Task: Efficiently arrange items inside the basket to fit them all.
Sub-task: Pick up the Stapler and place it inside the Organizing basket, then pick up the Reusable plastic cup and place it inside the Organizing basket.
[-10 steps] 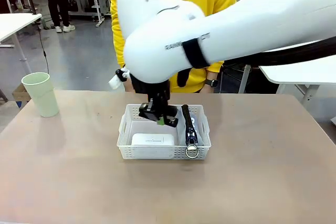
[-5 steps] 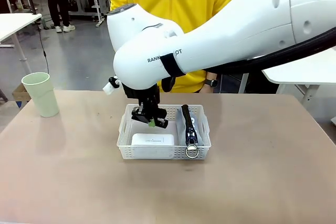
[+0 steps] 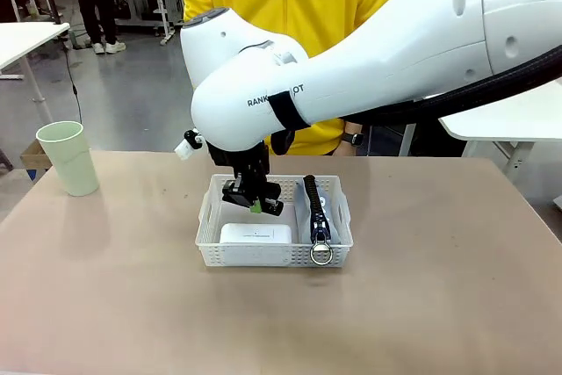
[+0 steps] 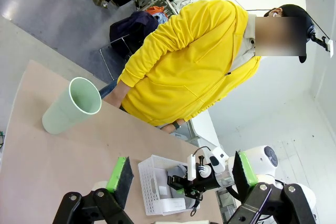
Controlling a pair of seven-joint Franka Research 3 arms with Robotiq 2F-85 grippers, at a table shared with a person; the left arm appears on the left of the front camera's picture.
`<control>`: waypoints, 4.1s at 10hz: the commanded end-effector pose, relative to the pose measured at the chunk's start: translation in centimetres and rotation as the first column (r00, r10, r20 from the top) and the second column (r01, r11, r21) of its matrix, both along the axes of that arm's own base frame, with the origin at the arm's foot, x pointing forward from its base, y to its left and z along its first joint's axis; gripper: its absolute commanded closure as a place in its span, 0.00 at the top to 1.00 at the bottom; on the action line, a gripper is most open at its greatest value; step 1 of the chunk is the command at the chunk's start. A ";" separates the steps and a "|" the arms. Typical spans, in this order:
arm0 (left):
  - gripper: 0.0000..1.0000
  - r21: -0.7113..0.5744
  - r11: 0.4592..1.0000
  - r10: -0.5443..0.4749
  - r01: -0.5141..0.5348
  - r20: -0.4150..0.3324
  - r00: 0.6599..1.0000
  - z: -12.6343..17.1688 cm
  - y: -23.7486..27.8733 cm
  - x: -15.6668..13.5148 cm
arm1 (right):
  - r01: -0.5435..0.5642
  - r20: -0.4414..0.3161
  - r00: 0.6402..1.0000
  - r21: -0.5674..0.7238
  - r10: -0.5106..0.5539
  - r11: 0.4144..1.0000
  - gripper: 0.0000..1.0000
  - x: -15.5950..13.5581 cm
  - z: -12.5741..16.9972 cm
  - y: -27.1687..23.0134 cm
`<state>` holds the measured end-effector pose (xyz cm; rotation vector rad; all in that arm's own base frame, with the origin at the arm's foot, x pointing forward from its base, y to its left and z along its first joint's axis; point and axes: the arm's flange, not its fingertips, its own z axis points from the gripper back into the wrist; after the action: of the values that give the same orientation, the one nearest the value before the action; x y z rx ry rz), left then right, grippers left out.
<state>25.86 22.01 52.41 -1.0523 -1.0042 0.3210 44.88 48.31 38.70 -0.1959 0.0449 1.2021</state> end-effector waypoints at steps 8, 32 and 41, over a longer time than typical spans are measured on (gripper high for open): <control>1.00 -0.003 1.000 0.000 0.001 0.036 0.999 -0.3 -0.4 -0.1 | -0.003 -0.183 0.983 0.030 0.009 1.000 0.37 4.9 -5.1 -1.5; 1.00 -0.003 1.000 0.000 0.001 0.036 0.999 -0.3 -0.4 -0.1 | 0.803 -0.808 0.563 0.585 -0.175 -0.117 1.00 -10.8 -2.6 -54.8; 1.00 -0.003 1.000 0.000 0.001 0.036 0.999 -0.3 -0.4 -0.1 | 0.784 -0.769 0.610 0.621 -0.191 0.004 1.00 -11.2 0.5 -54.4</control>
<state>25.82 22.07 52.47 -1.0531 -1.0053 0.3204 33.71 -5.91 38.84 1.2329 -0.1991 0.2370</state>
